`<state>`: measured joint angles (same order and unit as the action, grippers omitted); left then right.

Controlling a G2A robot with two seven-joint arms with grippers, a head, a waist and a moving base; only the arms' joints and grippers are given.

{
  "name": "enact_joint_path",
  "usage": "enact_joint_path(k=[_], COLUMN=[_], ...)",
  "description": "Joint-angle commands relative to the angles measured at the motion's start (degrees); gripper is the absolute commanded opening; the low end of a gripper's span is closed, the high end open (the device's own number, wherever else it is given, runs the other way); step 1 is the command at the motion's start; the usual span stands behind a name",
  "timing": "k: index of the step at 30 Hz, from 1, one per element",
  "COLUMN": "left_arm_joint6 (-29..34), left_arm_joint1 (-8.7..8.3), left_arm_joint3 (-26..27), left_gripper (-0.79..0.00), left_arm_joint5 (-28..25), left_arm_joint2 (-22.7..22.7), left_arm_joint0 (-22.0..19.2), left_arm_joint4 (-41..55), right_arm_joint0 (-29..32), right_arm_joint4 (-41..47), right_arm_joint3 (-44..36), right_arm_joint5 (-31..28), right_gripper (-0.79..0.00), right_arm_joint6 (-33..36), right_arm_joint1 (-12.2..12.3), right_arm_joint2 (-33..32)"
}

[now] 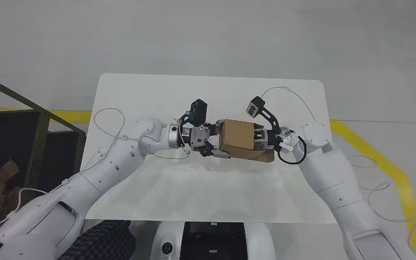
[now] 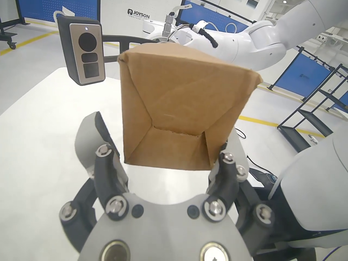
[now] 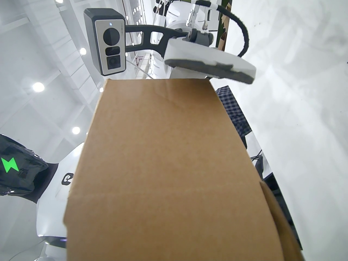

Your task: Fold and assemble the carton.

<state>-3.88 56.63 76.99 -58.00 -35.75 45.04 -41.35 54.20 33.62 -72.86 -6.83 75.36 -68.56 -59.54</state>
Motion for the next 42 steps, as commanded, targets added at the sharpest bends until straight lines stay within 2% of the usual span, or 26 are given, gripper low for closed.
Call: enact_joint_path(k=[1, 7, 9, 12, 26, 42], left_arm_joint6=[0.0, -0.1, -0.4, -0.9, -3.7, -9.5], left_arm_joint1=[-0.06, -0.24, -0.31, -0.43, -1.51, -3.90], left_arm_joint3=[0.0, 0.0, 0.1, 0.1, -0.4, -0.1], left_gripper=[-0.286, -0.326, -0.382, -0.406, -0.403, -0.406], left_arm_joint5=[0.0, 0.0, 0.0, 0.0, 0.0, 0.0], left_arm_joint2=[0.3, 0.9, 1.0, 1.2, 1.9, 0.2], left_arm_joint0=[-0.1, -0.4, -0.5, -0.5, -0.2, 1.4], left_arm_joint4=[0.1, 0.5, 0.5, 0.6, 1.8, 1.3], right_arm_joint0=[-0.1, -0.4, -0.6, -0.7, -0.6, 0.9], right_arm_joint4=[0.1, 0.0, -0.1, 0.0, 0.1, 0.1], right_arm_joint3=[0.0, 0.0, 0.1, 0.3, 0.9, 0.8], right_arm_joint5=[0.0, 0.0, 0.1, 0.0, -0.4, -0.5], right_gripper=[-0.785, -0.785, -0.785, -0.785, -0.785, -0.785], right_arm_joint6=[-0.1, -0.2, -0.1, -0.2, -0.7, -1.3], right_arm_joint1=[0.0, 0.0, 0.0, 0.0, 0.3, 1.1], right_arm_joint2=[0.1, 0.3, 0.4, 0.3, -0.7, -3.3])
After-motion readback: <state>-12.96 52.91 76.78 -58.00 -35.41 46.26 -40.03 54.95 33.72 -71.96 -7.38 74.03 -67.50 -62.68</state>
